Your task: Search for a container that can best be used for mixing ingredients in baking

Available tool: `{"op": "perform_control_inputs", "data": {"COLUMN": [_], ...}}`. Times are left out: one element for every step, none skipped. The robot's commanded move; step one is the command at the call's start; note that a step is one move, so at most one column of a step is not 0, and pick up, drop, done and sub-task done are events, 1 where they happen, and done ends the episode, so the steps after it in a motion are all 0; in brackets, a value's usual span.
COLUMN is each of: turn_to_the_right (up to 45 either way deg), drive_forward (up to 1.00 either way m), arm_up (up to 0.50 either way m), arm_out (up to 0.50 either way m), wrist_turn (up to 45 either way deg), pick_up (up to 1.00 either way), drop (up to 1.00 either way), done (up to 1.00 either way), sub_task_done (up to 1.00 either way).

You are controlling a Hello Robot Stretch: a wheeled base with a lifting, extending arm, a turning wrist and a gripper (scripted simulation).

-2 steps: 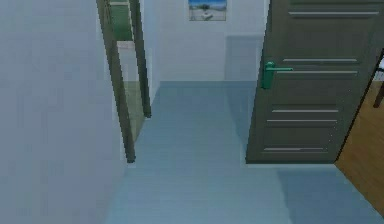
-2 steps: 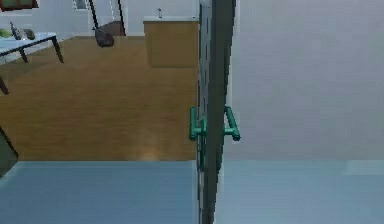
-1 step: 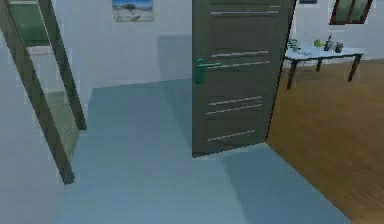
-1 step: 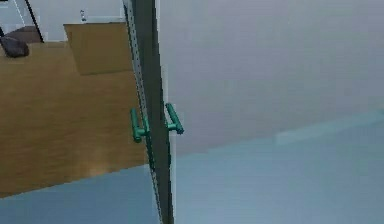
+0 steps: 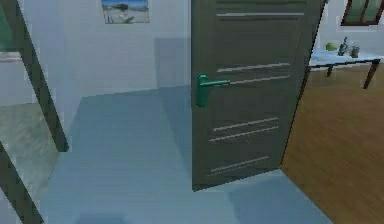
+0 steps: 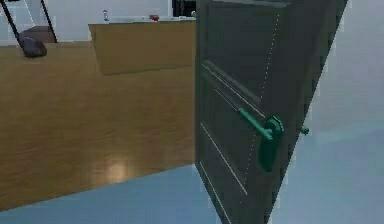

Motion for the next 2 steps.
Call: {"op": "perform_control_inputs", "data": {"turn_to_the_right": [45.0, 24.0], "drive_forward": [0.0, 0.0], "arm_up": [0.0, 0.0], "arm_out": [0.0, 0.0], "wrist_turn": [0.0, 0.0], "pick_up": [0.0, 0.0], "drop": [0.0, 0.0], "done": [0.0, 0.0], "sub_task_done": [0.0, 0.0]}}
